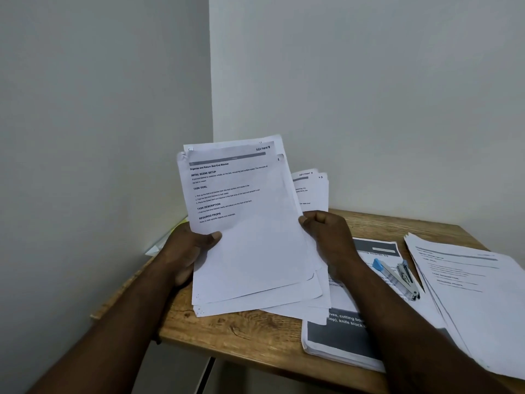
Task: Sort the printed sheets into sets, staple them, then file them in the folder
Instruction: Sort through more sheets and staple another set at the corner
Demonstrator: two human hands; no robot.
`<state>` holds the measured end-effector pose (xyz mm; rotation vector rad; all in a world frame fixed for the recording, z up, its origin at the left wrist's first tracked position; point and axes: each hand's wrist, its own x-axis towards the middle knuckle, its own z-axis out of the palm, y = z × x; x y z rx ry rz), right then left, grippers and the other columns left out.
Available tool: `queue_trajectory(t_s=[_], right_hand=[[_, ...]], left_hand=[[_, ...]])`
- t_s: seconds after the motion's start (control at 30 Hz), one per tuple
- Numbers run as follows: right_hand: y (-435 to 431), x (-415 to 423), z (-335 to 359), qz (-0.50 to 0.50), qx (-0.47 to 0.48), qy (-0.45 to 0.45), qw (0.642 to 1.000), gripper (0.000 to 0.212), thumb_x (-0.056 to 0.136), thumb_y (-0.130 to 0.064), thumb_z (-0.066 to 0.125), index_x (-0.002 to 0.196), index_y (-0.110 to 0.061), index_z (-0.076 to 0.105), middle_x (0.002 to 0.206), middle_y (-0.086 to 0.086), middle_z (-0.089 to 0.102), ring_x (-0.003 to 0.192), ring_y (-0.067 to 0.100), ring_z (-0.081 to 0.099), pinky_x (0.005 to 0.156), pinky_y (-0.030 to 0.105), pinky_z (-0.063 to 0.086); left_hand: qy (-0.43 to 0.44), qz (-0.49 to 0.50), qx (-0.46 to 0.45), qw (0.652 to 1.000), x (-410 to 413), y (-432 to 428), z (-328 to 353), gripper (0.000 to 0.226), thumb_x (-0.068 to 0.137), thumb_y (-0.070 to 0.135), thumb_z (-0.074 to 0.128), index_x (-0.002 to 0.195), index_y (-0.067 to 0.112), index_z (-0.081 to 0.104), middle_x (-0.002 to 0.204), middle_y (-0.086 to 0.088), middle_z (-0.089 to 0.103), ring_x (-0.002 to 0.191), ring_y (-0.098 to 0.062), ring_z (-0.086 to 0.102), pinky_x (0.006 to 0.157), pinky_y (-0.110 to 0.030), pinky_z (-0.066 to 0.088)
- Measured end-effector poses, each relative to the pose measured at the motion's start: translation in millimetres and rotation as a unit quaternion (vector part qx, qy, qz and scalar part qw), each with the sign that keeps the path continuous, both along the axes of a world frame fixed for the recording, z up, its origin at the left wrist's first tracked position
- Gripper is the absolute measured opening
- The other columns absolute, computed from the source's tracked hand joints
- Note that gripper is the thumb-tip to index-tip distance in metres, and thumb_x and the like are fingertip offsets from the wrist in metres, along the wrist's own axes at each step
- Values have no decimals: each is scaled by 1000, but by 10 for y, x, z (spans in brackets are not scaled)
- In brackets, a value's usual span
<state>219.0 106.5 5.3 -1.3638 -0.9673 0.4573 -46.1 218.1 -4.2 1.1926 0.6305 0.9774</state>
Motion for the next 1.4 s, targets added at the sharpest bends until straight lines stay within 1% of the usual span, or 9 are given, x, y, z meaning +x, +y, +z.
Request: queue_trajectory(t_s=[0.07,0.2,0.37,0.53,0.7,0.8,0.97,1.17,1.4], right_hand=[[10,10,-14,-11,-14,-11,1000,20,77,-37,80,89,-21,82,99,0,81,100,26,75,100,48,57],[25,32,-40,-45,-13,-37,998,11,86,-31,83,87,-21,79,94,-8,75,90,13,67,89,33,51],[9,9,-30,-60,-21,-65,996,26,91,-27,80,69,-24,68,73,-15,61,73,7,53,70,27,39],[-8,-1,-14,-67,-30,-64,995,36,93,-32,79,59,-27,65,65,-16,59,69,6,50,68,28,36],[-41,-62,15,-73,-19,-68,995,30,100,-30,72,73,-18,65,80,-8,63,76,11,52,66,28,39],[-43,-76,4,-83,-13,-74,994,29,103,-28,67,77,-18,66,80,-5,63,75,15,52,65,29,40],[-44,-102,20,-96,-4,-102,990,26,106,-24,62,83,-14,67,78,-5,63,76,13,53,72,32,41],[-70,-131,30,-100,0,-95,990,27,107,-26,62,81,-19,66,74,-12,59,71,5,50,67,27,40],[-73,-132,22,-102,2,-85,991,24,107,-29,62,86,-19,70,80,-11,64,76,5,54,71,27,44]], left_hand=[[3,-1,-1,1000,-1,-10,6,42,96,-14,53,134,1,64,128,-18,73,116,-39,71,99,-50,56],[7,1,-3,1000,-2,-30,18,42,96,-15,53,133,2,64,125,-17,74,114,-39,71,94,-46,58],[16,0,1,1000,-9,-46,31,41,95,-15,53,130,4,66,123,-16,75,110,-37,73,88,-45,60],[23,-13,2,1000,-20,-75,58,40,94,-15,54,126,5,68,120,-15,77,103,-34,76,80,-41,64],[28,0,-9,1000,-28,-76,88,41,94,-15,53,128,2,66,120,-17,76,101,-36,77,84,-46,61],[22,19,-20,999,-23,-93,111,33,98,-11,53,122,5,68,111,-13,79,90,-30,79,74,-40,64],[19,44,-34,998,2,-106,131,28,100,-10,53,114,8,69,100,-7,81,80,-24,79,79,-40,58],[23,53,-40,998,-6,-111,143,28,100,-8,55,122,5,67,111,-12,77,97,-35,73,87,-43,57],[24,48,-37,998,-11,-103,126,30,100,-9,54,125,3,67,119,-16,76,99,-36,73,89,-45,58]])
